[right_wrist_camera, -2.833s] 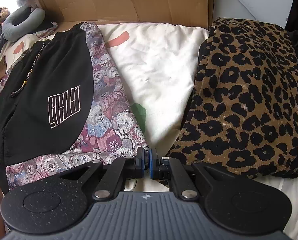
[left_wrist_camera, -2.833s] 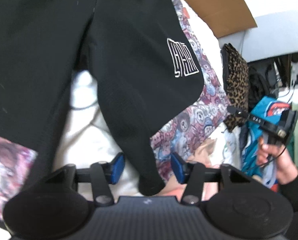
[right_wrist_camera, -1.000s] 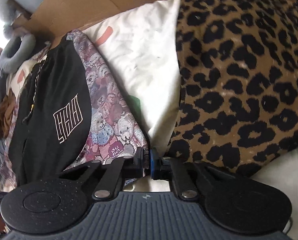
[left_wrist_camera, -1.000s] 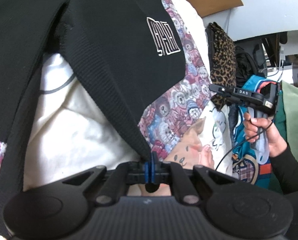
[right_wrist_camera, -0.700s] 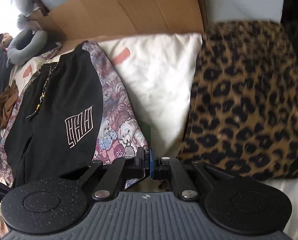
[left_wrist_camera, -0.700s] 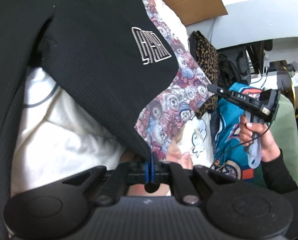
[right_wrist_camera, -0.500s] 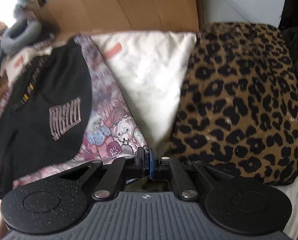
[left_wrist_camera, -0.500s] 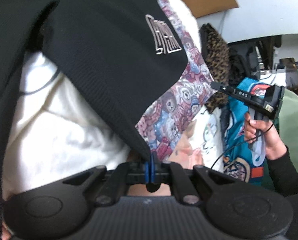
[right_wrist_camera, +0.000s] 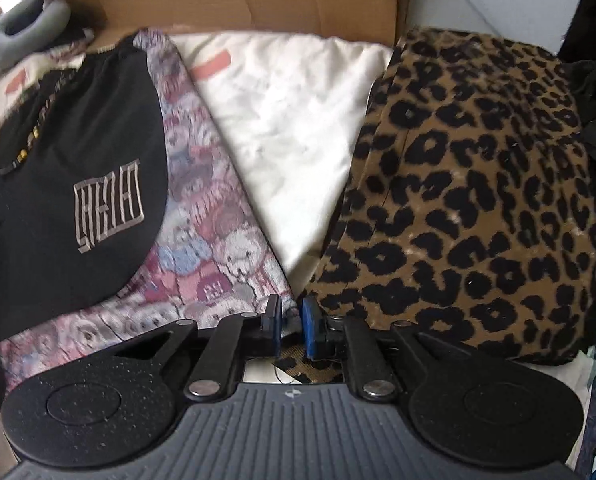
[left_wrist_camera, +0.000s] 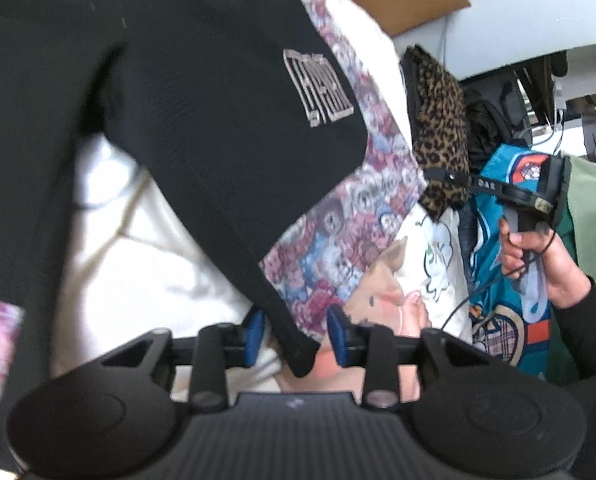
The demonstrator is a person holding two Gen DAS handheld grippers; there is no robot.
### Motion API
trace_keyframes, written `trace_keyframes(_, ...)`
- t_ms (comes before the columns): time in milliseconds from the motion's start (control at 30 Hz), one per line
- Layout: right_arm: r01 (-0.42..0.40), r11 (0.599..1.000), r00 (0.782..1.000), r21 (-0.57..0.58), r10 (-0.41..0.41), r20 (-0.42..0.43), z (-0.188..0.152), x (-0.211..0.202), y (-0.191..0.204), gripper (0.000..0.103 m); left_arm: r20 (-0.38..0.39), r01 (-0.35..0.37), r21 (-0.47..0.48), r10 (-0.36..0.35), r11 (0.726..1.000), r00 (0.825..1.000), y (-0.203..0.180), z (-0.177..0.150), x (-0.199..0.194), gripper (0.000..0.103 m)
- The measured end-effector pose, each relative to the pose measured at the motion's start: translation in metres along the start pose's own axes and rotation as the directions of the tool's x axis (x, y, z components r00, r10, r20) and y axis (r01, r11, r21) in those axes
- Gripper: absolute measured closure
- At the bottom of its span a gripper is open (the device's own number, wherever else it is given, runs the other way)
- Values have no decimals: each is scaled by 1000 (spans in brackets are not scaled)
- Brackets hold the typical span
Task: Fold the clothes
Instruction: 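Open the left tool to release the leg and move over the shorts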
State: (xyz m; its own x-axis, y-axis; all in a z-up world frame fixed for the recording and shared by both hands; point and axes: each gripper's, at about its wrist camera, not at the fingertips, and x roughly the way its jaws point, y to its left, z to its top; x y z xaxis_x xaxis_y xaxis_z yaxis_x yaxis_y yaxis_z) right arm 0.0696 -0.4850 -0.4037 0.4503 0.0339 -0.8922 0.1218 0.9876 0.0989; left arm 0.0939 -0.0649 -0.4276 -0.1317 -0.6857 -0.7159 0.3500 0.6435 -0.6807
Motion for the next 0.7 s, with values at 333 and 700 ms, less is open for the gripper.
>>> trace_keyframes(333, -81, 997, 995, -18, 82, 57, 12, -21, 24, 92, 141, -122, -19, 124, 992, 982, 11, 3, -61, 66)
trace_keyframes(700, -178, 982, 980, -70, 183, 82, 21, -31, 68, 92, 380, -304, -105, 321, 947, 868, 37, -10, -129, 67)
